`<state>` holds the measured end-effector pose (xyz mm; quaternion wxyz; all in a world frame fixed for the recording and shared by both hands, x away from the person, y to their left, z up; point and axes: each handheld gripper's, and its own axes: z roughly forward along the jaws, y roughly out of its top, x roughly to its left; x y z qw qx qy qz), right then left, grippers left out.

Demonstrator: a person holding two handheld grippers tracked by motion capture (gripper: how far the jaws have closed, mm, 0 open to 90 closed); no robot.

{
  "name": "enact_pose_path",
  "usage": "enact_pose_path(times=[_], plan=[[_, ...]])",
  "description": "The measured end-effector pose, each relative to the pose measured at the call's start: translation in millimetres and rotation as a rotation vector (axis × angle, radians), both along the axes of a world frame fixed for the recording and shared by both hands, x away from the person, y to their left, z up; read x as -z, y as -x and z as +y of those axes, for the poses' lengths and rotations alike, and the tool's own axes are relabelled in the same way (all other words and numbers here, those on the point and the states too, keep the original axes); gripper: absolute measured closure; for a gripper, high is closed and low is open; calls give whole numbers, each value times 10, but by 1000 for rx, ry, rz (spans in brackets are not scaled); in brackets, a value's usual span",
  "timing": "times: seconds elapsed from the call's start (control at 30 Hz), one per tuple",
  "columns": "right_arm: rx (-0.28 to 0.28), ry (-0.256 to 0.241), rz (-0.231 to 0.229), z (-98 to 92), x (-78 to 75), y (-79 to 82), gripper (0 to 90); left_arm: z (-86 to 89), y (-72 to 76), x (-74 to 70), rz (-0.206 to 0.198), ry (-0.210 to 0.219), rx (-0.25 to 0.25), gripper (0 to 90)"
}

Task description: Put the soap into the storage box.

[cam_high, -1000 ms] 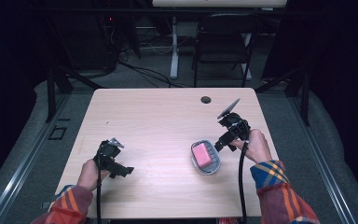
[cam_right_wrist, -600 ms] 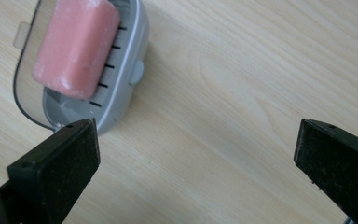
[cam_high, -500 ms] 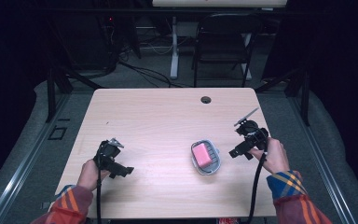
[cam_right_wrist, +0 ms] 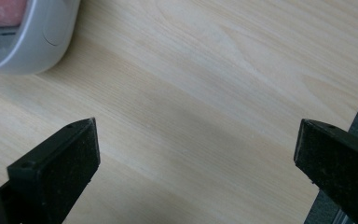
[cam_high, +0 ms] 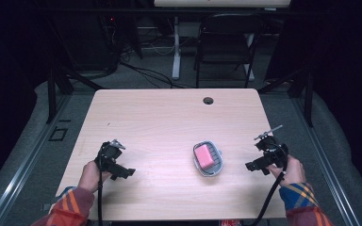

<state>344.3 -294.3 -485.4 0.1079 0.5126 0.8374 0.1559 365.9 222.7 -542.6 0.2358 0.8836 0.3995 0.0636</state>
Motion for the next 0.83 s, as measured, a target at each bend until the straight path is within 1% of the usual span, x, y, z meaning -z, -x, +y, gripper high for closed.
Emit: enact_pose_path(times=[0.03, 0.1, 0.13, 0.17, 0.2, 0.27, 0.3, 0.33, 0.37, 0.4, 0.43, 0.47, 0.5, 0.53, 0.6, 0.7, 0.77, 0.8, 0.83], plan=[[10, -19, -6, -11, 24, 30, 0, 1, -1, 0, 0, -1, 0, 1], [13, -19, -20, -45, 49, 69, 0, 1, -1, 1, -2, -1, 0, 1], [18, -16, -65, -60, 61, 115, 0, 1, -1, 0, 0, -1, 1, 1], [18, -16, -65, -60, 61, 115, 0, 1, -1, 0, 0, -1, 1, 1], [15, -35, -99, -74, 75, 158, 0, 0, 0, 1, -1, -1, 1, 1], [10, -27, -106, -78, 79, 166, 0, 2, -1, 0, 0, -1, 2, 1], [13, -28, -126, -77, 101, 195, 1, 1, 0, 1, 1, 0, 1, 1], [15, -27, -123, -78, 148, 224, 3, 2, 0, 1, 1, -1, 2, 1], [15, -27, -123, -78, 148, 224, 3, 2, 1, 1, 1, 0, 3, 1], [7, -14, -108, -86, 198, 245, 3, 4, 2, 1, 2, 3, 3, 1], [7, -14, -108, -86, 198, 245, 3, 4, 2, 1, 2, 3, 3, 1], [6, -7, -96, -91, 219, 247, 3, 6, 2, 0, 0, 2, 5, 1], [12, -7, -58, -121, 279, 233, 6, 8, 0, 0, -1, 1, 6, 1], [17, -12, -51, -126, 295, 229, 8, 7, -1, 1, 0, 1, 6, 2], [22, -3, -46, -136, 308, 221, 8, 3, -6, 5, 1, 0, 6, 1], [25, -11, -28, -164, 336, 200, 10, -3, -8, 6, 2, -3, 9, 1], [22, 7, -23, -183, 352, 194, 10, -2, -9, 5, 3, -5, 10, 1], [28, 1, -16, -187, 362, 193, 10, -2, -10, 6, 4, -4, 9, 1], [39, 7, -14, -213, 376, 188, 9, -2, -10, 7, 4, -4, 9, 1]])
